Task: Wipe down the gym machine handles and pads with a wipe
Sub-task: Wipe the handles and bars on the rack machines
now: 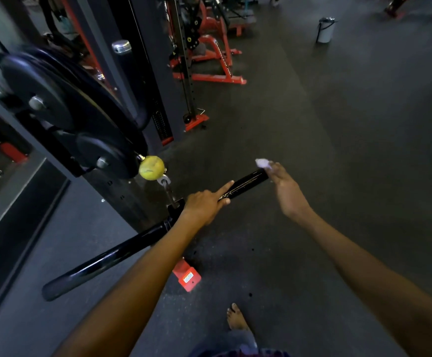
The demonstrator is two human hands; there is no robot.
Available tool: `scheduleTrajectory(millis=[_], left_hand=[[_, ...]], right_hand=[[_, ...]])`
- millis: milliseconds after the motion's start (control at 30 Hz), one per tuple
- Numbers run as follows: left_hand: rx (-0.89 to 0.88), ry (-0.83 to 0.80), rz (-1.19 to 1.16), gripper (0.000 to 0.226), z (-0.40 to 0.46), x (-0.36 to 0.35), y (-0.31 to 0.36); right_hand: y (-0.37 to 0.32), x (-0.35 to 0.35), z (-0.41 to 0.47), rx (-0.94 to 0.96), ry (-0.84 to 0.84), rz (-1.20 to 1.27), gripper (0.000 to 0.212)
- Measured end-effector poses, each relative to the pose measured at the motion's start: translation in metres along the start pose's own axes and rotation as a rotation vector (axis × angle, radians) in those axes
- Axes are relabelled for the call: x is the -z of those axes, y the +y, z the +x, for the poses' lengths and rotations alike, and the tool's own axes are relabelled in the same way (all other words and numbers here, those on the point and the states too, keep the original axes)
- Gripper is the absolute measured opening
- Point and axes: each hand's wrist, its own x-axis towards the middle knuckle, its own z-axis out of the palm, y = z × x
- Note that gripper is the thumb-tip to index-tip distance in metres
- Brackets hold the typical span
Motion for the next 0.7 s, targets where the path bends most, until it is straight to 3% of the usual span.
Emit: scheduleTrajectory(millis=[67,100,200,300,367,500,567,667,700], left_hand=[[0.011,0.0,-0.034,0.052,-0.003,-0.002,0.002],[0.015,0.003,-0.036,0.051,-0.005,-0.003,0.002],[0.018,0.028,-0.004,0.051,-0.007,-0.006,0.0],[0.025,0.031,-0.004,0.051,-0.009,-0.007,-0.003],[0.028,0.029,-0.012,0.051,-0.011,-0.007,-0.003],[0.026,0.016,-0.017,0.051,-0.012,-0.008,-0.003],[0.029,0.015,-0.022,0.051,-0.012,-0.009,-0.002],[0.028,0.015,-0.028,0.051,-0.011,-0.009,-0.002],[0.026,0.016,-0.024,0.051,-0.012,-0.009,-0.003]], right_hand=[[-0.001,-0.001,0.007,-0.16,0.048,0.011,0.056],[-0.009,-0.002,0.007,-0.154,0.053,0.033,0.055],[-0.045,-0.005,-0.007,0.053,0.1,0.041,0.039],[-0.056,-0.02,-0.013,0.366,0.022,0.007,0.045],[-0.037,-0.027,-0.004,0.319,0.029,0.023,0.042],[-0.029,-0.026,0.001,-0.14,0.101,0.18,0.062],[-0.037,-0.032,-0.009,-0.118,0.11,0.162,0.062],[-0.043,-0.036,-0.025,0.126,0.184,0.034,0.048],[-0.045,-0.03,-0.025,0.058,0.247,0.101,0.045]])
